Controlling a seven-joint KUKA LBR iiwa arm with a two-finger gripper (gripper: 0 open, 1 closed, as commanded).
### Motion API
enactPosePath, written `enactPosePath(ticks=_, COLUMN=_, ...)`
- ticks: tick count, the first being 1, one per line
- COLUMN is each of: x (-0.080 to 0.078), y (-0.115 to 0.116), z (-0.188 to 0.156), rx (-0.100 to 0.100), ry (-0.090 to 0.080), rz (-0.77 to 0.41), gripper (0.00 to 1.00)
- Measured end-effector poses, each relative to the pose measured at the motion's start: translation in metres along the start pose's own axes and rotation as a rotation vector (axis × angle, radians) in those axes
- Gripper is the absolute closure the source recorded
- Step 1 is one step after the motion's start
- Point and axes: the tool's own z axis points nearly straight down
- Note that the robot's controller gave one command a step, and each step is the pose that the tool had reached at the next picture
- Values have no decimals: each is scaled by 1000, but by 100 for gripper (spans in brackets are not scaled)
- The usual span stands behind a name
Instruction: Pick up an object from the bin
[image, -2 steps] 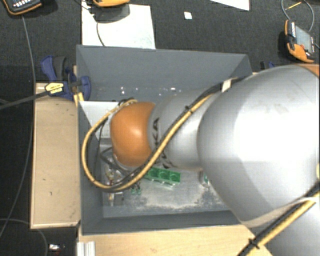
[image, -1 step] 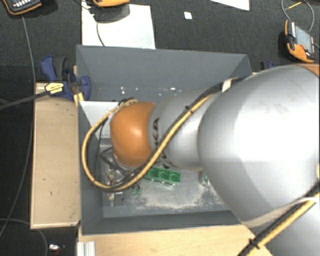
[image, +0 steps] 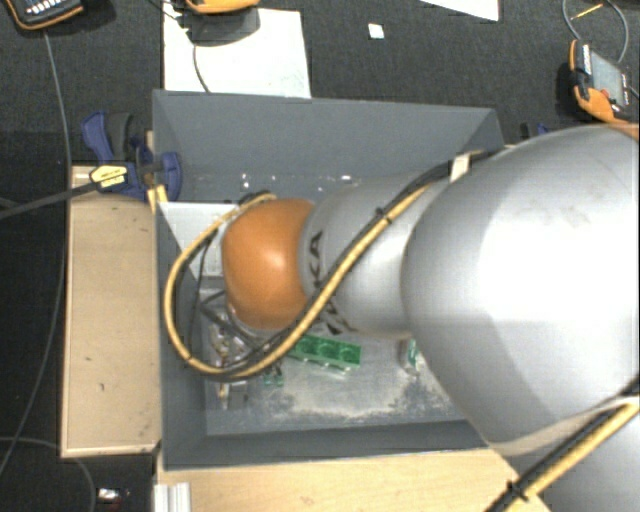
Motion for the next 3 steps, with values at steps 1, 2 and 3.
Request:
enactPosePath(ticks=1, x=0, y=0, z=-12, rx=-1, ry=-1, rz=1, gripper=100)
enactPosePath(ticks=2, x=0, y=0, z=-27, rx=0, ry=0, rz=2, gripper=100)
enactPosePath(ticks=3, x=-1, y=0, z=-43, rx=-3, ry=-5, rz=5, gripper=100)
